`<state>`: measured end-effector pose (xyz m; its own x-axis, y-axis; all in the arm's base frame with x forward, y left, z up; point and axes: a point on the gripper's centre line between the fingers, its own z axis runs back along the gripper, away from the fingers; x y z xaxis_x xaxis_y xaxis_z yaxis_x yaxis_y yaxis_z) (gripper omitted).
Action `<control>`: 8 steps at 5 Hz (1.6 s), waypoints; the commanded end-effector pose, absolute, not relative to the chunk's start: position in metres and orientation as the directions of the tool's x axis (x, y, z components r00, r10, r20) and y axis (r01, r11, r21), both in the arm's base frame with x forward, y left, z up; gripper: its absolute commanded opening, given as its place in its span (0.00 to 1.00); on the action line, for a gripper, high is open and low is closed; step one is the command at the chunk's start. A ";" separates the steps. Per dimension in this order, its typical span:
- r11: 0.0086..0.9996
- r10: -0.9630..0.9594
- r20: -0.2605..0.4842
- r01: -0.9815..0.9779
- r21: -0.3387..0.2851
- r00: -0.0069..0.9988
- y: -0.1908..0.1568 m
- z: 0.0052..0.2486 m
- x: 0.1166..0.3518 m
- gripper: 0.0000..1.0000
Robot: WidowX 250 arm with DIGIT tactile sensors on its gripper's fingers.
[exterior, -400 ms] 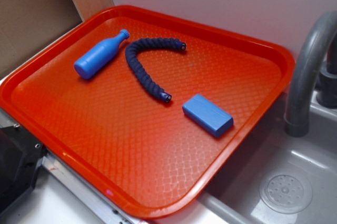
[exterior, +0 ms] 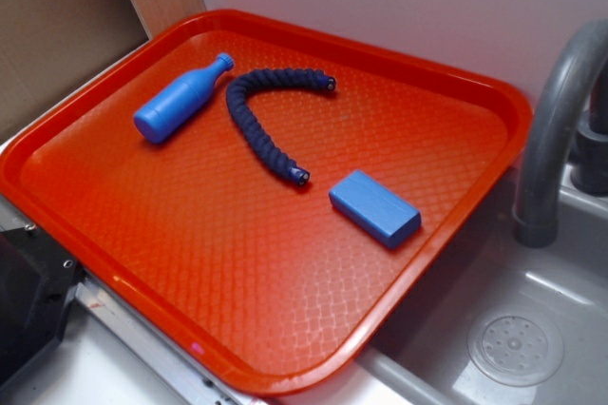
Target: Grab the blue block.
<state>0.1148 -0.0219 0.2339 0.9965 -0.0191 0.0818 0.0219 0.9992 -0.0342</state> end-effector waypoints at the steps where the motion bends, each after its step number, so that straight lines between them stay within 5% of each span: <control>1: 0.924 -0.380 0.168 0.381 0.027 0.910 -0.029 0.214 0.146 1.00; 2: 0.861 -0.506 0.158 0.508 0.036 0.848 -0.039 0.205 0.159 1.00; 3: 0.704 -0.709 0.132 0.703 0.099 0.692 -0.077 0.178 0.196 1.00; 4: 0.510 -0.857 0.102 0.860 0.032 0.505 -0.113 0.141 0.226 1.00; 6: 0.141 -0.986 0.073 0.987 -0.078 0.147 -0.162 0.083 0.228 1.00; 8: 0.032 -0.998 0.046 0.996 -0.080 0.036 -0.183 0.052 0.219 1.00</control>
